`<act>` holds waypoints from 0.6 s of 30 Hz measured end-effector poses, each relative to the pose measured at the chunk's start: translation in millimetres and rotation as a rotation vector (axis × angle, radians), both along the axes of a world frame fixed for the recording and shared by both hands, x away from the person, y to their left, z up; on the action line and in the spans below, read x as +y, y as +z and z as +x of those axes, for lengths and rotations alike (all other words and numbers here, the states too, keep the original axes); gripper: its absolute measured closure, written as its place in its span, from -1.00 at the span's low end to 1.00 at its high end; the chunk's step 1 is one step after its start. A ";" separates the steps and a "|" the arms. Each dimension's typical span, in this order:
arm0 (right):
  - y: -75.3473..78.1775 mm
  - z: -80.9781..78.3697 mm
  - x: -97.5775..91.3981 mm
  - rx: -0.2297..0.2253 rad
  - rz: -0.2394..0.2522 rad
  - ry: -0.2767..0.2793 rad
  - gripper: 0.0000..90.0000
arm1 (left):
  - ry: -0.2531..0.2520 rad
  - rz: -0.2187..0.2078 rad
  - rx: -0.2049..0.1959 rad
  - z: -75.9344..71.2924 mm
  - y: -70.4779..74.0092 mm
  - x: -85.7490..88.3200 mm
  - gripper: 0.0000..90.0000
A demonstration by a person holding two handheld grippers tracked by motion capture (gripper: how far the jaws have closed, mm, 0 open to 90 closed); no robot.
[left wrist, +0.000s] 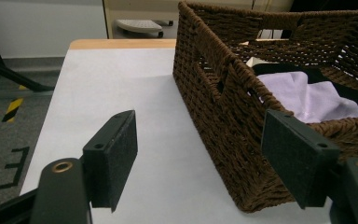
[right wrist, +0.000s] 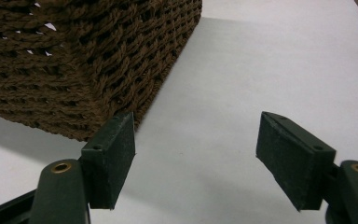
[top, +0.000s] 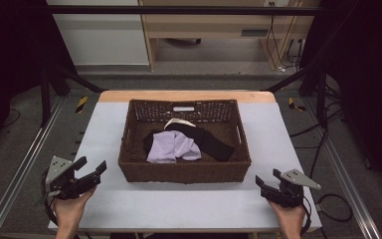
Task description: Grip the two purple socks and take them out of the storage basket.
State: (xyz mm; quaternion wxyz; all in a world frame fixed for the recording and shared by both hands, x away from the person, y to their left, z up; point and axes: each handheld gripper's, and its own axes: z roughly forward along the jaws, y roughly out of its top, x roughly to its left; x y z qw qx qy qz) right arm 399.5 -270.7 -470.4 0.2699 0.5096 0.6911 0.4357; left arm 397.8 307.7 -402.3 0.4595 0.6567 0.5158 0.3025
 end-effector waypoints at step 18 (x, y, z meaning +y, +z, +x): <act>-0.3 0.2 1.1 0.007 -0.014 -0.003 -0.32 | -0.053 0.003 -0.049 13.3 34.3 -21.7 -0.38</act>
